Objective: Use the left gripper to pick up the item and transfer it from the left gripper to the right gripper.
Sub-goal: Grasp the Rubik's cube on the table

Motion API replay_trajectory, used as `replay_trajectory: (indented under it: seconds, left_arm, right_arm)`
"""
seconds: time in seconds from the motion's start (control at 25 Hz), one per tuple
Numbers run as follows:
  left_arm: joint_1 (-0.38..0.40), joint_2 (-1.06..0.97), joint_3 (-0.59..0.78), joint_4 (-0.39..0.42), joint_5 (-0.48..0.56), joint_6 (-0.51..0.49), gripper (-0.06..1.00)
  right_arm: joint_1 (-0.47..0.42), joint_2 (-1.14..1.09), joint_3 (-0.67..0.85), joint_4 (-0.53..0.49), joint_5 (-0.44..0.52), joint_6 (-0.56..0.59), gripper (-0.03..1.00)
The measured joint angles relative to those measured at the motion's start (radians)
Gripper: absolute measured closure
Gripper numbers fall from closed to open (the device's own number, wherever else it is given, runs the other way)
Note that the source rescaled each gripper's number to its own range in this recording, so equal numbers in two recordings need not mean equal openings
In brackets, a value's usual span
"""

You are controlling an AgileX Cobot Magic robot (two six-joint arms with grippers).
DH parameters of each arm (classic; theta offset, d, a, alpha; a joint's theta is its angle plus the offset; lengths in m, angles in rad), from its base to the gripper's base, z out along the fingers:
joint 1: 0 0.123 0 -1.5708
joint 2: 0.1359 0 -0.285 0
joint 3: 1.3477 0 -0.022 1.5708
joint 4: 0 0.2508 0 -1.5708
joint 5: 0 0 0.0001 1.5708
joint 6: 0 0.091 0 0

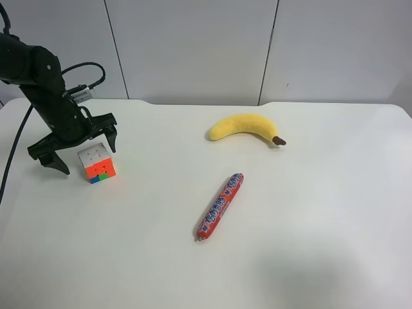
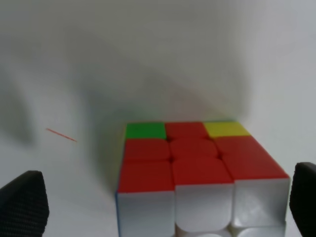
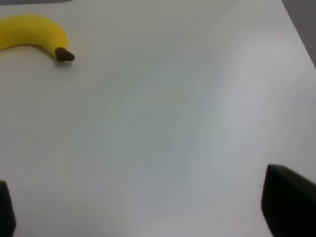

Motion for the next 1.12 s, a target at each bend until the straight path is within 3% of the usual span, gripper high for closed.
replay_trajectory:
  seconds: [0.4,0.6,0.76,0.88,1.04,1.12]
  left_arm:
    - [-0.039,0.023,0.000,0.007,0.007,-0.025,-0.05]
    - [-0.039,0.023,0.000,0.037,0.034,-0.029,0.10]
    - [-0.039,0.023,0.000,0.046,0.047,-0.032,0.28]
    - [-0.039,0.023,0.000,0.048,0.046,-0.032,0.50]
    - [-0.039,0.023,0.000,0.048,0.042,-0.032,0.92]
    - [-0.039,0.023,0.000,0.049,0.040,-0.032,0.94]
  right_arm:
    - [0.000,0.000,0.000,0.000,0.000,0.000,-0.03]
    - [0.000,0.000,0.000,0.000,0.000,0.000,-0.03]
    - [0.000,0.000,0.000,0.000,0.000,0.000,-0.03]
    - [0.000,0.000,0.000,0.000,0.000,0.000,-0.03]
    - [0.000,0.000,0.000,0.000,0.000,0.000,-0.03]
    - [0.000,0.000,0.000,0.000,0.000,0.000,-0.03]
